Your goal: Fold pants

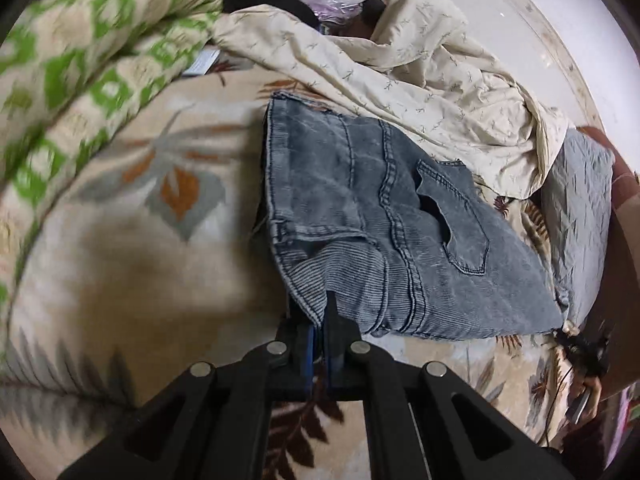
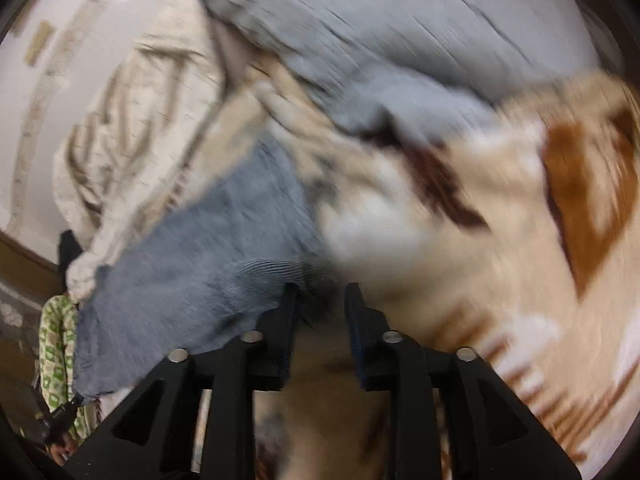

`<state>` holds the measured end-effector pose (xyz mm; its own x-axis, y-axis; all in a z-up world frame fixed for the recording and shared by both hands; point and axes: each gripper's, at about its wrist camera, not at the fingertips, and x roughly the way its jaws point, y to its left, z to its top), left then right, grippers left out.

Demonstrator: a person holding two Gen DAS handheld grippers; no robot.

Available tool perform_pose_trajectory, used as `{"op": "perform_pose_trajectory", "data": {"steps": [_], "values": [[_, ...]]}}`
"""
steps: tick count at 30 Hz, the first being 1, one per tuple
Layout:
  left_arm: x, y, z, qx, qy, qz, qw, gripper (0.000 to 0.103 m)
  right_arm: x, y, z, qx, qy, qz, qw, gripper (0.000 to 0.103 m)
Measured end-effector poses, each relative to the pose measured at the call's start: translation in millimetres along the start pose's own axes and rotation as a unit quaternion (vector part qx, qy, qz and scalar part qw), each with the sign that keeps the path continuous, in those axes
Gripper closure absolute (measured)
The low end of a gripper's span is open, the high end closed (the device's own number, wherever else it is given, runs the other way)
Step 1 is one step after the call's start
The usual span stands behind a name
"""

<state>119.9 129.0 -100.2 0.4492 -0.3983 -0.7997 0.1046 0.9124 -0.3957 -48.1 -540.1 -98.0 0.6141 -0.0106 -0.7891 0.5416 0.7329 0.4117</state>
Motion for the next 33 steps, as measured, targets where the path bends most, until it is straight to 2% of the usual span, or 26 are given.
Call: {"op": "perform_pose_trajectory", "data": {"steps": [2, 5, 7, 10, 12, 15, 17, 19, 23, 26, 28, 29, 32, 33], "values": [[-6, -4, -3, 0.007, -0.004, 0.014, 0.9999, 0.097, -6, -5, -2, 0.012, 0.004, 0.003, 1.0, 0.07], [-29, -18, -2, 0.037, -0.037, 0.032, 0.9981, 0.093, -27, -2, 0, 0.01, -0.026, -0.001, 1.0, 0.068], [-46, -33, -1, 0.059, -0.065, 0.053, 0.9947, 0.091, -40, 9, 2, -0.001, -0.047, -0.003, 0.999, 0.067], [-62, -55, 3, 0.097, -0.1, 0.099, 0.9852, 0.09, -49, 39, 2, -0.024, -0.07, 0.023, 0.997, 0.064], [-66, -55, 5, 0.091, -0.111, 0.148, 0.9785, 0.09, -44, 62, -2, -0.034, -0.07, 0.039, 0.996, 0.058], [-75, -31, 8, 0.033, -0.121, 0.202, 0.9714, 0.09, -22, 101, -13, -0.065, -0.052, 0.059, 0.995, 0.057], [-83, -19, 8, 0.006, -0.141, 0.218, 0.9656, 0.091, -2, 124, -21, -0.087, -0.041, 0.06, 0.994, 0.057], [-84, -23, 10, 0.008, -0.144, 0.206, 0.9679, 0.091, 18, 142, -30, -0.104, -0.034, 0.051, 0.993, 0.057], [-64, -70, 7, 0.075, -0.138, 0.147, 0.9765, 0.091, 49, 158, -45, -0.131, -0.015, 0.043, 0.99, 0.057], [-38, -114, -2, 0.122, -0.136, 0.102, 0.9779, 0.09, 66, 171, -56, -0.172, -0.009, 0.014, 0.985, 0.057], [-18, -138, -7, 0.148, -0.135, 0.085, 0.976, 0.084, 77, 172, -64, -0.196, 0.011, -0.01, 0.98, 0.057], [-10, -146, -9, 0.155, -0.133, 0.085, 0.9752, 0.081, 87, 171, -68, -0.203, 0.031, -0.029, 0.978, 0.057], [25, -146, -9, 0.155, -0.092, 0.103, 0.9782, 0.081, 87, 174, -79, -0.241, 0.017, -0.048, 0.969, 0.056], [38, -141, -8, 0.15, -0.072, 0.122, 0.9785, 0.081, 88, 176, -82, -0.251, 0.016, -0.057, 0.966, 0.055]]}}
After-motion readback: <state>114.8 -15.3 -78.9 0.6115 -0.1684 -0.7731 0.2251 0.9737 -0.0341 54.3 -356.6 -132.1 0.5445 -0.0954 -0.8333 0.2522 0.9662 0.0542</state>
